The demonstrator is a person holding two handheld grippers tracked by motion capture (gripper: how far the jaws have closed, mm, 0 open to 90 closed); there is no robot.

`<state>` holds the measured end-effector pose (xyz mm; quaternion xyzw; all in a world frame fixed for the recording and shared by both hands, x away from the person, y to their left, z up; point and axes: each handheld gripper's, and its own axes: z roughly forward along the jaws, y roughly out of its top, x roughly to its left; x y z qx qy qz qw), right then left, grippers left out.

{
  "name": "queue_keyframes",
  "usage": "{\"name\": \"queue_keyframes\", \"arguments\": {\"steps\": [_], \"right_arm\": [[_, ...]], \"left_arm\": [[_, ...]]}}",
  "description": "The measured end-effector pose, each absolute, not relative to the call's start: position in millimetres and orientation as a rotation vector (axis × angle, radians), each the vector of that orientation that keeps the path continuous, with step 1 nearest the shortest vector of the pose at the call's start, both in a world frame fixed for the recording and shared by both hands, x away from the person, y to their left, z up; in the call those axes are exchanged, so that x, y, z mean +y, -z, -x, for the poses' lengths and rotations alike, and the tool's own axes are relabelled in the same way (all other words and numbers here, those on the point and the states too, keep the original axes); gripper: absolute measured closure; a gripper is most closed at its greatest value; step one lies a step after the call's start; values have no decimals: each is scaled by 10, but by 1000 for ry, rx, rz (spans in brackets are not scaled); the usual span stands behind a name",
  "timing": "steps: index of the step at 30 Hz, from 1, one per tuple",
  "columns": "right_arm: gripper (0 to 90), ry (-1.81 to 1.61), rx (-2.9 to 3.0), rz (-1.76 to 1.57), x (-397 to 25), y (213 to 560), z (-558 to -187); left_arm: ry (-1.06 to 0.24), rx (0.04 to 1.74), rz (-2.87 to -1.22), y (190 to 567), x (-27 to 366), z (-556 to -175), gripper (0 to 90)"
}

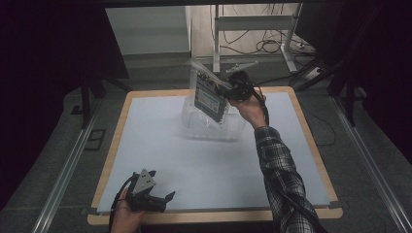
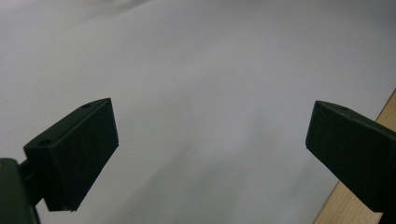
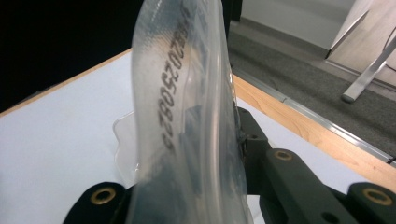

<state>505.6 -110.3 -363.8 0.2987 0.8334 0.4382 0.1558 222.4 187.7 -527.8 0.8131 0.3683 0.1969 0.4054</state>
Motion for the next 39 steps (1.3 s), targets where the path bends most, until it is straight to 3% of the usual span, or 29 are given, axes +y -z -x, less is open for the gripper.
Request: {"name": "queue_keyframes", "arguments": {"steps": [17, 19, 21, 25, 31, 39], "right_arm": [[745, -1191, 2460, -814, -1071, 3763, -5276], [702, -1182, 2421, -806, -1087, 3787, -5267], [544, -1146, 2380, -793, -1096, 3817, -5252], [380, -1212, 2332, -838, -1166, 3824, -5245], [232, -1249, 2332, -892, -1246, 3838, -5243], [128, -1273, 2344, -879, -1307, 3800, -5160]], "left_arm": [[-498, 929, -2050, 5276, 1874, -2218, 20], [-497, 931, -2051, 5278, 1874, -2219, 20], [-498, 931, -2051, 5278, 1874, -2220, 19], [-500, 929, -2059, 5279, 1874, -2224, 19], [-501, 934, -2051, 5279, 1871, -2223, 18], [-503, 935, -2049, 5274, 1873, -2223, 16]]}}
